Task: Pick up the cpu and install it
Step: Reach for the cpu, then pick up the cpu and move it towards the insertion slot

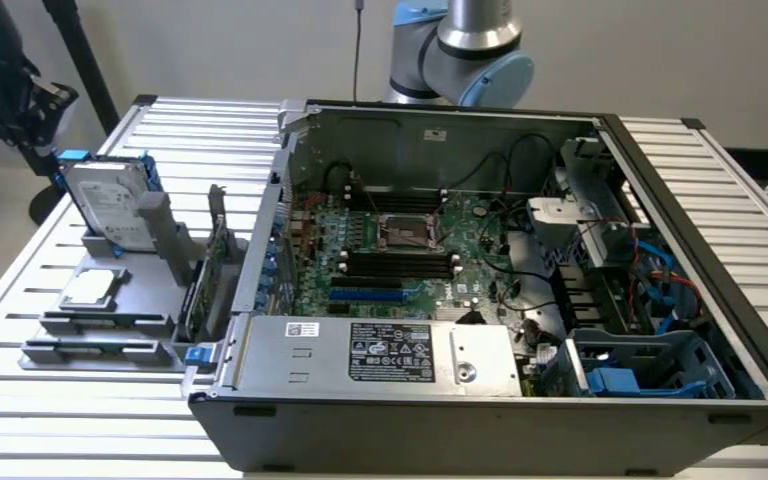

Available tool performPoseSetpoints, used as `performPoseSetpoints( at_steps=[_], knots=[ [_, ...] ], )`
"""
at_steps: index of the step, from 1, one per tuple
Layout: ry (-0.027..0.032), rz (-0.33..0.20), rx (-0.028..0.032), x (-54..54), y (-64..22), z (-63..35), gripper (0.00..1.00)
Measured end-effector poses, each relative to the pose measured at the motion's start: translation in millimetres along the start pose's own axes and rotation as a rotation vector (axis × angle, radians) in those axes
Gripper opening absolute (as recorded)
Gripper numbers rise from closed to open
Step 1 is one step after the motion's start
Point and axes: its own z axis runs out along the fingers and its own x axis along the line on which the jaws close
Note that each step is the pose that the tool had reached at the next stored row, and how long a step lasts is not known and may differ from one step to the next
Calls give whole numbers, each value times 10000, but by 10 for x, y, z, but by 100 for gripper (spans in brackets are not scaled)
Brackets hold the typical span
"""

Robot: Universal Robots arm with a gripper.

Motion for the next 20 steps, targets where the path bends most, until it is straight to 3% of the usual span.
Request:
performPoseSetpoints(
  at_steps=[3,17,18,19,20],
  knots=[
    [1,-176,45,8,3,-1,11],
    [0,-176,45,9,3,0,12],
    [0,-176,45,9,3,0,24],
    [1,-176,45,9,3,0,24],
    [0,-176,45,9,3,0,30]
  ],
)
